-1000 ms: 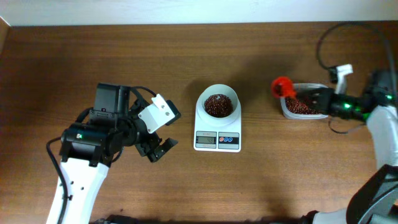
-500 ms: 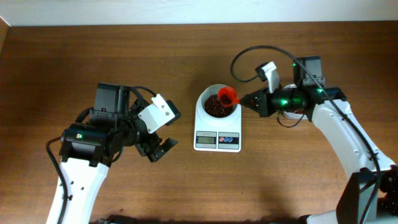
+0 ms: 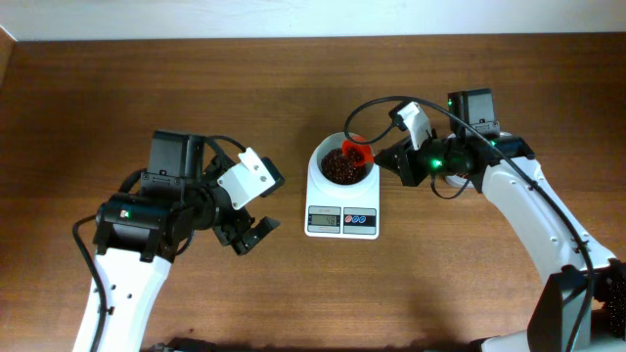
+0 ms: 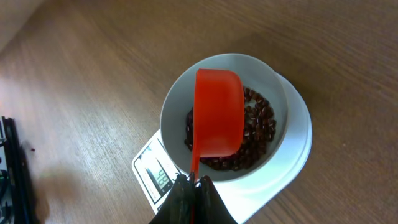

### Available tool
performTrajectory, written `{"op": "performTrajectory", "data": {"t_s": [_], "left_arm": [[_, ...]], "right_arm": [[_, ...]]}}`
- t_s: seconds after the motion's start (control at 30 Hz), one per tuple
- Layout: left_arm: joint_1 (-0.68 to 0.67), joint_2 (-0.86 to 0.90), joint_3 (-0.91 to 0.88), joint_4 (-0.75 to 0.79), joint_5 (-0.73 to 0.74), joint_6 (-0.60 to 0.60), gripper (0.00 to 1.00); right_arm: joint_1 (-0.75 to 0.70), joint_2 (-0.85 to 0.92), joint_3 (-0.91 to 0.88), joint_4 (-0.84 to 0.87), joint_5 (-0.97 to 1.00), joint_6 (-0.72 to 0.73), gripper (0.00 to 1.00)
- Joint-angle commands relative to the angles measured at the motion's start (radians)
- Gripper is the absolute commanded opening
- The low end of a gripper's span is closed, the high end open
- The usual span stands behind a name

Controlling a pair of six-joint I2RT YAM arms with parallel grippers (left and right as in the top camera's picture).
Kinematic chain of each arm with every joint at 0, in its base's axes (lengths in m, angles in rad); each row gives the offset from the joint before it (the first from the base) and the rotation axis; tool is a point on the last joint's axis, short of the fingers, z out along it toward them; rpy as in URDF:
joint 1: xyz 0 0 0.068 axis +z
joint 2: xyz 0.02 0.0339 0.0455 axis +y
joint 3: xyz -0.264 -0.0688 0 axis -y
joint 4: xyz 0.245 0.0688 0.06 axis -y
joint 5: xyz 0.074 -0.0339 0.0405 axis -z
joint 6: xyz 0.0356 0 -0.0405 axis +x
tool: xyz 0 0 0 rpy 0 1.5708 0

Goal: Scoop and weigh 50g on scale
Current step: 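Carry the scoop over the bowl and tip beans in with the right gripper, then return the scoop with the right gripper to the bean tub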

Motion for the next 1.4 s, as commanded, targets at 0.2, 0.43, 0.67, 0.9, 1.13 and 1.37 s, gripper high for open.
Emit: {"op": "performTrajectory", "data": {"t_s": [0.2, 0.43, 0.67, 0.9, 1.13, 1.37], "left_arm": [[0.005, 0.003, 0.017, 0.002, 0.014, -0.010, 0.99], [0.005, 0.003, 0.017, 0.002, 0.014, -0.010, 0.99], [0.005, 0.003, 0.017, 0.002, 0.014, -0.010, 0.99], [0.005, 0.003, 0.017, 0.002, 0.014, -0.010, 0.99], [0.005, 0.003, 0.017, 0.002, 0.014, -0.010, 0.99], [0.005, 0.003, 0.017, 0.002, 0.014, -0.010, 0.99]], "right_arm": [[0.011, 0.009, 0.004, 0.026, -0.039, -0.008, 0.04], [0.011, 0.009, 0.004, 0.051, -0.031, 0.045, 0.04], [0.011, 0.009, 0.004, 0.051, -0.048, 0.047, 0.04], [0.011, 0.009, 0.004, 0.043, -0.178, -0.053, 0.04], [0.011, 0.009, 0.004, 0.048, -0.156, -0.048, 0.04], [0.004, 0.009, 0.004, 0.039, -0.277, 0.101, 0.04]]}}
